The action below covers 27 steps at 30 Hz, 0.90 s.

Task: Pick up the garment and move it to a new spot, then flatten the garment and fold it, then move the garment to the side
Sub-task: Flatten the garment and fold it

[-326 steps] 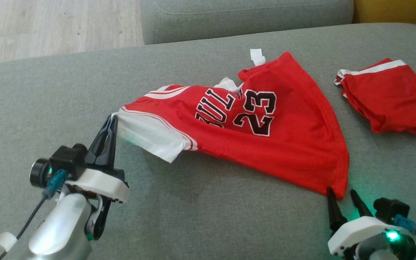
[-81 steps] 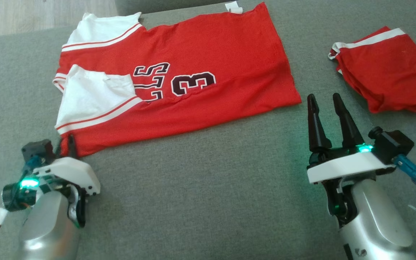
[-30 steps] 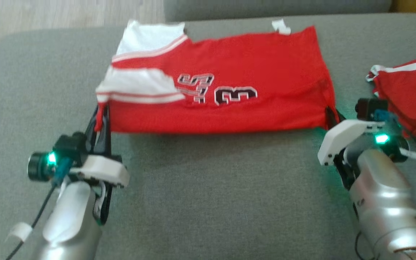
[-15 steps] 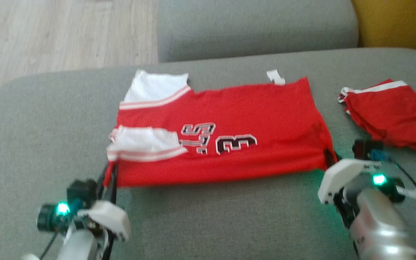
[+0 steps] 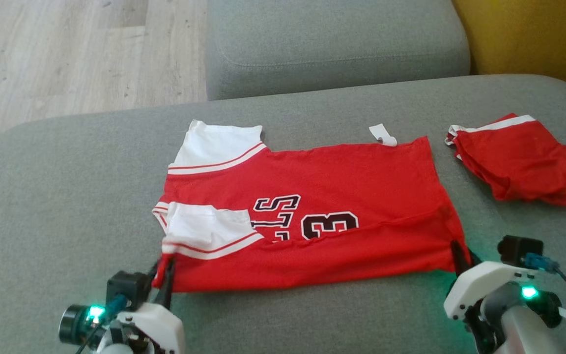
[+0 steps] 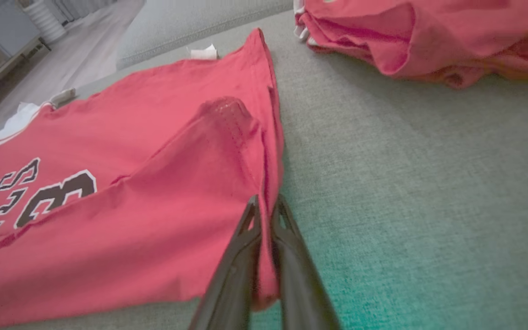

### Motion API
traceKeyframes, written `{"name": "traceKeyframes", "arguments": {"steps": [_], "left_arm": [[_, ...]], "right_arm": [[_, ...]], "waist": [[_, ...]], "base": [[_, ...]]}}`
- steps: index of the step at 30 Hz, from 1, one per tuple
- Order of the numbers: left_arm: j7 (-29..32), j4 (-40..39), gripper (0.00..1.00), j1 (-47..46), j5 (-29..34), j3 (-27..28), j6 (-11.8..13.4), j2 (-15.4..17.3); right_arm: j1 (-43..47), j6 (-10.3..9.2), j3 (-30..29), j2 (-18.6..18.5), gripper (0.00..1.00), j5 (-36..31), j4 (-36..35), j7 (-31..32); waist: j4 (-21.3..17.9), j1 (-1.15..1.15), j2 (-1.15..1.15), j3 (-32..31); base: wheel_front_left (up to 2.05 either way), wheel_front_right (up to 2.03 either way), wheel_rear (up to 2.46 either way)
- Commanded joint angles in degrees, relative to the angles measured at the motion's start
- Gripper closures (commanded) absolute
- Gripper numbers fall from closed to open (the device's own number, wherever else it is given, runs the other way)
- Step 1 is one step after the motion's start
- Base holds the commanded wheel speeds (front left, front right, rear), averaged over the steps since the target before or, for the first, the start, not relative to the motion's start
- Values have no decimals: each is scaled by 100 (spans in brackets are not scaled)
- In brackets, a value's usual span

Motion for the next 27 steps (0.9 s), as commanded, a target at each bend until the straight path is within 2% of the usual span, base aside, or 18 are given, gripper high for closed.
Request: {"name": "traceKeyframes", "arguments": {"steps": [1,2,6,10,15,19,22,23,27], "left_arm": [[0,-245,38,-203,-6,206,86,133],[8,-280,0,-194,-14,212,111,130],[-228,-442,0,-229,-32,294,238,104],[-710,-640,0,-355,-22,411,376,62],[-1216,-875,0,-670,-24,540,327,103],[-1301,-1021,0,-1109,-18,622,183,252],[-1132,-1011,0,-1626,31,605,-27,494],[-1132,-1011,0,-1626,31,605,-27,494],[-606,-809,0,-2470,23,550,-406,822]], "right_arm": [[-82,-5,150,-17,0,108,-381,-121],[-31,-5,173,-17,0,168,-524,-182],[116,-5,199,-17,0,376,-1044,-559],[180,-5,353,-17,0,593,-1513,-1072],[169,-5,640,-17,0,730,-1971,-1455],[52,-5,768,-17,0,810,-2205,-1548],[-81,-5,847,-17,0,871,-2330,-1580],[-81,-5,847,-17,0,871,-2330,-1580],[-275,-5,946,-17,0,929,-2455,-1610]], "waist": [[-21,0,0,29],[-33,0,0,48],[-56,0,0,127],[-102,0,0,240],[-213,0,0,482],[-387,0,0,739],[-534,0,0,973],[-534,0,0,973],[-728,0,0,1321]], "base": [[0,0,0],[0,0,0],[0,0,0],[0,0,0],[0,0,0],[0,0,0],[0,0,0],[0,0,0],[0,0,0]]}}
